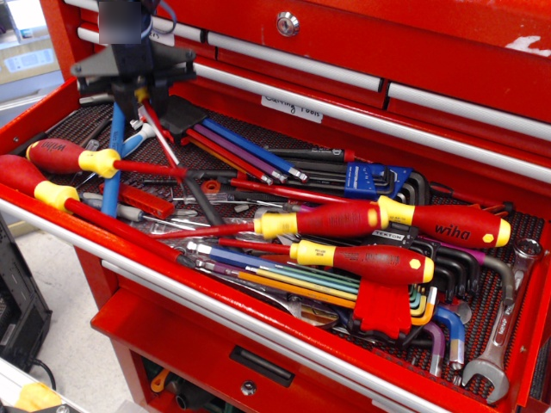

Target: Pick up red srewdriver

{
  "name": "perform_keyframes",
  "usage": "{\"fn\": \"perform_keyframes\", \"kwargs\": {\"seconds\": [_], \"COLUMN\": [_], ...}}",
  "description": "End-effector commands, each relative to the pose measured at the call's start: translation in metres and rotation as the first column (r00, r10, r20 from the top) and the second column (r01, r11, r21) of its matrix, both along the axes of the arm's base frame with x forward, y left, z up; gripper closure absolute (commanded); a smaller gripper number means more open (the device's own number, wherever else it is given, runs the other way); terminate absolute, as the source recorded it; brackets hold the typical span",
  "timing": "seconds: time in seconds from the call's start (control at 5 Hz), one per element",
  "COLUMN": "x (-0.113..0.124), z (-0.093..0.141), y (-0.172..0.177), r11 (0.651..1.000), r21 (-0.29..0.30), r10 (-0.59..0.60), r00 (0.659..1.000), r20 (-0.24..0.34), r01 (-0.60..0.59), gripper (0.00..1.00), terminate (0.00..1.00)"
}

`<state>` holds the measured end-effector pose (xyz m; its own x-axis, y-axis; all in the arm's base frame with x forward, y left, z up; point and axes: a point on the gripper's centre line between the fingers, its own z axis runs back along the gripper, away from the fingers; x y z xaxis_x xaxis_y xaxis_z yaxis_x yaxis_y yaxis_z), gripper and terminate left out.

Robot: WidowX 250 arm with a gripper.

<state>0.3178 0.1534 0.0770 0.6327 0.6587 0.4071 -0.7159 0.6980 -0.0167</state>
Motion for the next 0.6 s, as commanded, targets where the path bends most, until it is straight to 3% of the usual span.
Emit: {"fn": "perform_keyframes", "kwargs": {"seconds": [0.0, 0.2, 0.4], "x": [-0.002, -0.005, -0.010], "z": [0.050, 0.058, 0.064], "y": [0.005, 0.007, 0.007], "r11": [0.991, 0.981, 0.980], "r21": [0.129, 0.184, 0.195], "r10": [0.020, 0.022, 0.004], "r00": [0.990, 0.980, 0.976], "r20": [0.143, 0.196, 0.215], "r01": [-0.039, -0.059, -0.047], "gripper": [1.00, 1.00, 1.00], "terminate": [0.00, 0.00, 1.00]}}
